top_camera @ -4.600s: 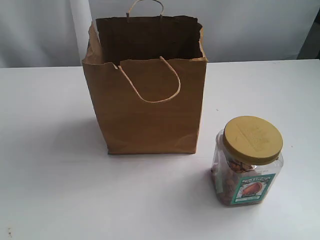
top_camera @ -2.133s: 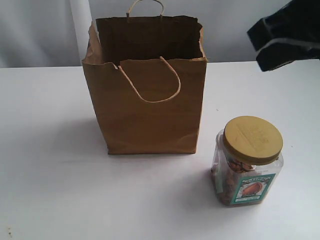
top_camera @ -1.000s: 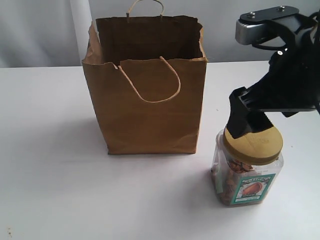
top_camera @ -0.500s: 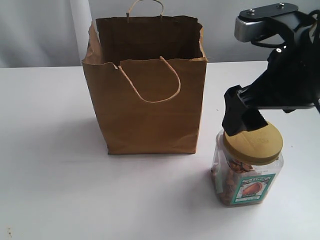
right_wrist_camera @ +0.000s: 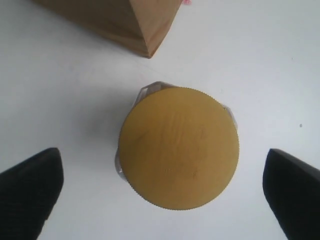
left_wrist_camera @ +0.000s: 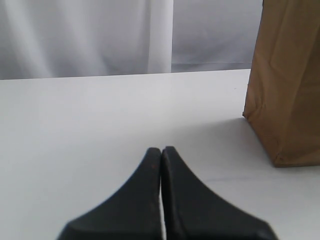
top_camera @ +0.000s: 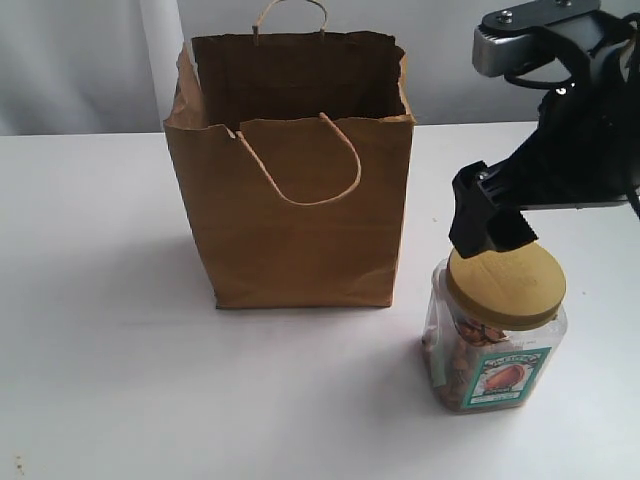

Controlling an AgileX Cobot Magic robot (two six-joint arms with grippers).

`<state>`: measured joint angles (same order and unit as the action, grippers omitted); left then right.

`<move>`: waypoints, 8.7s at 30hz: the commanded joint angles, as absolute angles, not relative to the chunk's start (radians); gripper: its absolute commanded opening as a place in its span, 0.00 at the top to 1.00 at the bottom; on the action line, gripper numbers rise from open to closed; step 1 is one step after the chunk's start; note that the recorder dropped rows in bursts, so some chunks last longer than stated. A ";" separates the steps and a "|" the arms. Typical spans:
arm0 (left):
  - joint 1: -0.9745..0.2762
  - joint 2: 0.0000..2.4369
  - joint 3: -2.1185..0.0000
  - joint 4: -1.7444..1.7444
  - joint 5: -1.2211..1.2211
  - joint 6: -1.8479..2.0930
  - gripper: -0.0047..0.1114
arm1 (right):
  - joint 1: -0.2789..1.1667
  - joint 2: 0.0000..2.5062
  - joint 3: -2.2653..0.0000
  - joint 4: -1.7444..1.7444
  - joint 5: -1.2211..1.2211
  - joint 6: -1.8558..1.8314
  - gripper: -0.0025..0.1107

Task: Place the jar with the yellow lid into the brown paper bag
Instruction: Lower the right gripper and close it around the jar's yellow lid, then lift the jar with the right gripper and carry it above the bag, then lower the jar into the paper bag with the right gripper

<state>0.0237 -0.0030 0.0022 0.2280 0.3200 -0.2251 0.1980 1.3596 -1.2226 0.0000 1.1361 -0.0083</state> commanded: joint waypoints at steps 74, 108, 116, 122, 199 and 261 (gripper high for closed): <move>0.021 0.000 0.000 0.224 0.310 -0.229 0.95 | 0.200 1.540 -1.084 -0.073 0.961 0.060 0.05; 0.021 0.000 0.000 0.224 0.310 -0.229 0.95 | 0.200 1.531 -1.309 -0.063 1.221 0.140 0.98; 0.021 0.000 0.000 0.224 0.310 -0.229 0.95 | 0.200 1.465 -1.529 0.017 1.221 0.148 0.98; 0.021 0.000 0.000 0.224 0.310 -0.229 0.95 | 0.200 1.447 -1.715 0.046 1.221 0.167 0.98; 0.021 0.000 0.000 0.224 0.310 -0.229 0.95 | 0.372 2.130 -2.112 -0.164 0.952 0.297 0.98; 0.021 0.000 0.000 0.224 0.310 -0.229 0.95 | 0.372 2.242 -2.112 -0.173 0.998 0.297 0.23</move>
<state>0.0237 -0.0030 0.0022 0.2280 0.3200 -0.2251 0.3686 2.2532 -2.1125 -0.1615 1.0176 0.2986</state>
